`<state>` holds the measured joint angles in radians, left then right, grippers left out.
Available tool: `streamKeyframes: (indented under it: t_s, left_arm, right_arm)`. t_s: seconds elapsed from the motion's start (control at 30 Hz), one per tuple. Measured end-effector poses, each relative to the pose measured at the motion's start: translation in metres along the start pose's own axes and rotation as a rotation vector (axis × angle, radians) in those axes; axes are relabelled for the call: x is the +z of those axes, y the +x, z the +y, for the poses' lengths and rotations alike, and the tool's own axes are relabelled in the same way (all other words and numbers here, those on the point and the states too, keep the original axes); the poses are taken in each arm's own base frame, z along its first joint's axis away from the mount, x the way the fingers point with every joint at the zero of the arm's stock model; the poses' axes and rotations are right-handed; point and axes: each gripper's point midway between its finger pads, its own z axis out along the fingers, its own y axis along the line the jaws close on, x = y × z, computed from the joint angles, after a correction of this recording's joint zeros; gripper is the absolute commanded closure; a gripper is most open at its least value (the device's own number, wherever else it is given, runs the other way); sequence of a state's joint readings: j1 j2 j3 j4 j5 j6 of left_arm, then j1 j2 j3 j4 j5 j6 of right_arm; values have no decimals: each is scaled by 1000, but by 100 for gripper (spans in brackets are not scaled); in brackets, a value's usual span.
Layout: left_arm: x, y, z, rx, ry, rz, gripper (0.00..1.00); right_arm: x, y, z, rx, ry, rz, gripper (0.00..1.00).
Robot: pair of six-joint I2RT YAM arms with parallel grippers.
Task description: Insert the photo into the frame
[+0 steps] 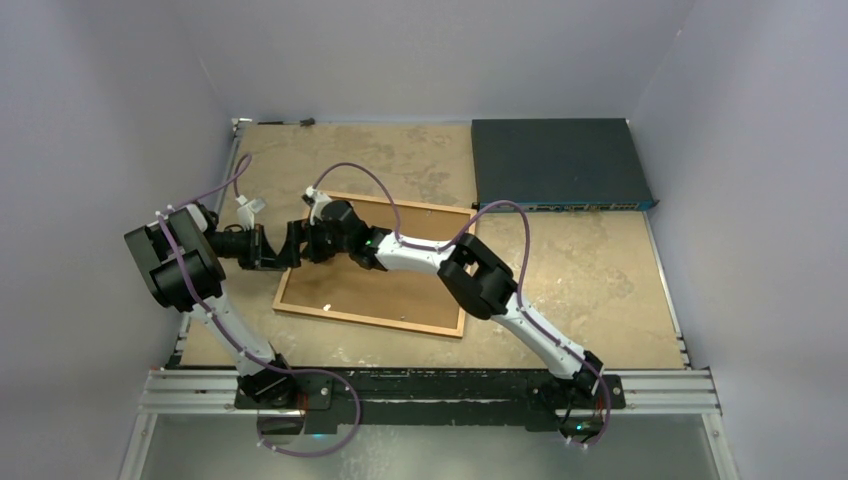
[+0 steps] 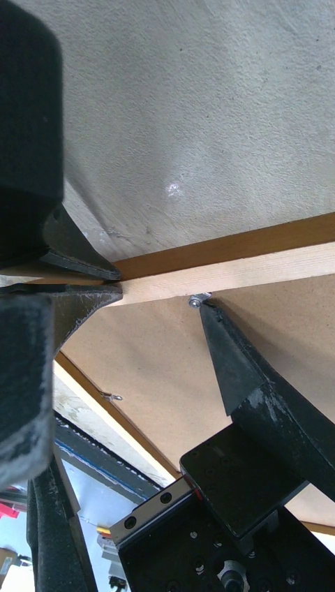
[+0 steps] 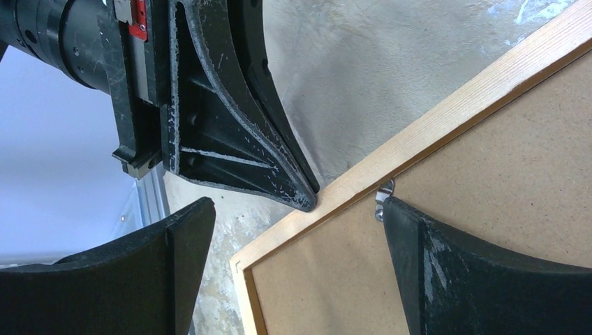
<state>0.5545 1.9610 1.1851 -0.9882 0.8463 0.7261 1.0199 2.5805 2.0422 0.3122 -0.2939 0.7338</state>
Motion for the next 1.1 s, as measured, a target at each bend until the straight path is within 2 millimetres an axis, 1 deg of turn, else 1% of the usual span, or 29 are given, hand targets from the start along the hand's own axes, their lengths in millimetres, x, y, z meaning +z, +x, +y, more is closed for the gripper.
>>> streamKeyframes:
  t_s: [0.37,0.73,1.1]
  left_arm:
    - [0,0,0,2,2,-1,100]
    - [0,0,-1,13,7,0,100]
    - [0,0,-1,13,7,-1,100]
  right_arm:
    - [2,1,2,-3,-47,17,8]
    - [-2,-4,-4,-15,-61,26,8]
    - [-1,0,2,-20,-95,48,7]
